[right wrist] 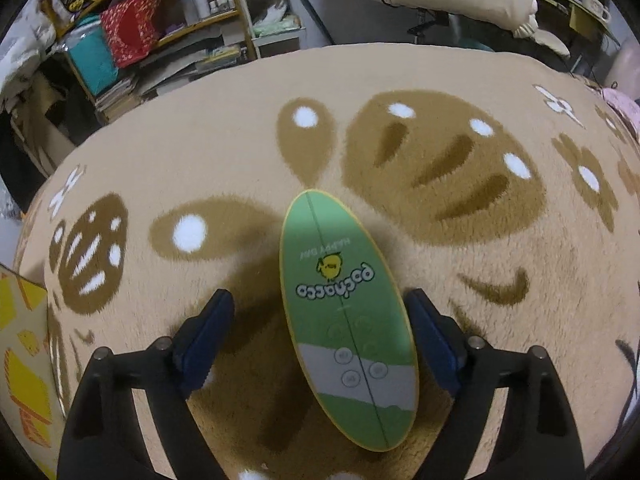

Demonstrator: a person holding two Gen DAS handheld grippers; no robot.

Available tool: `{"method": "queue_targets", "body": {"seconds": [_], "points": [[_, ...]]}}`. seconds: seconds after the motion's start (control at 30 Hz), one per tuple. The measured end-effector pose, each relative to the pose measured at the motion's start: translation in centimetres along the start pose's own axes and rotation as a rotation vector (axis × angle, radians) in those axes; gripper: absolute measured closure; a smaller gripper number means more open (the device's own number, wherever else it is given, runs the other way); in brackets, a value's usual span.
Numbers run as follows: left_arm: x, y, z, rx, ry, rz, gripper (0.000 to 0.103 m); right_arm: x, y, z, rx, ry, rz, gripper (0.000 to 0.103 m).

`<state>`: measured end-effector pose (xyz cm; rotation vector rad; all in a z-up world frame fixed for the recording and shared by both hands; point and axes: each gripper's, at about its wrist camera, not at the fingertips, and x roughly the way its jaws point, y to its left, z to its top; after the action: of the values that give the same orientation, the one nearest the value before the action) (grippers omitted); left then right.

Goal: Organize rigid objects
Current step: 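Grasp the green Pochacco fan with the right tool, then carry the green fan into the box and open the right tool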

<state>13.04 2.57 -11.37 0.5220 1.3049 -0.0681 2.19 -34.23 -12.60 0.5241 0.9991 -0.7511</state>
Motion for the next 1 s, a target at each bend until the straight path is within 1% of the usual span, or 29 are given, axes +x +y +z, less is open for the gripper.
{"method": "queue_targets", "body": {"seconds": [0.03,0.07,0.13,0.17,0.2,0.37,0.5,0.8,1.0], "points": [[0.0,0.0,0.0,-0.001,0.0,-0.001,0.077,-0.1,0.2,-0.3,-0.011,-0.002,-0.011,0.02],[0.0,0.0,0.0,-0.001,0.0,-0.001,0.077,-0.1,0.5,-0.3,-0.02,-0.003,-0.019,0.03],[-0.1,0.0,0.0,-0.002,0.0,-0.003,0.077,-0.2,0.8,-0.7,-0.027,-0.003,-0.012,0.038],[-0.1,0.0,0.0,-0.001,0.0,-0.002,0.077,-0.4,1.0,-0.7,-0.031,-0.004,-0.026,0.042],[-0.1,-0.1,0.0,-0.001,0.0,-0.002,0.077,-0.6,1.0,-0.7,-0.035,-0.007,-0.037,0.042],[-0.1,0.0,0.0,0.002,0.0,0.002,0.077,-0.9,0.5,-0.6,-0.015,-0.005,-0.005,0.043],[-0.1,0.0,-0.1,0.001,0.001,0.001,0.077,-1.5,0.9,-0.7,0.009,-0.005,0.056,0.043],[-0.1,0.0,0.0,0.002,0.002,0.003,0.077,-3.1,5.1,-1.0,-0.109,-0.034,0.148,0.043],[-0.2,0.1,0.0,0.003,0.001,0.004,0.077,-4.5,7.9,-1.4,-0.173,-0.05,0.232,0.043]]}}
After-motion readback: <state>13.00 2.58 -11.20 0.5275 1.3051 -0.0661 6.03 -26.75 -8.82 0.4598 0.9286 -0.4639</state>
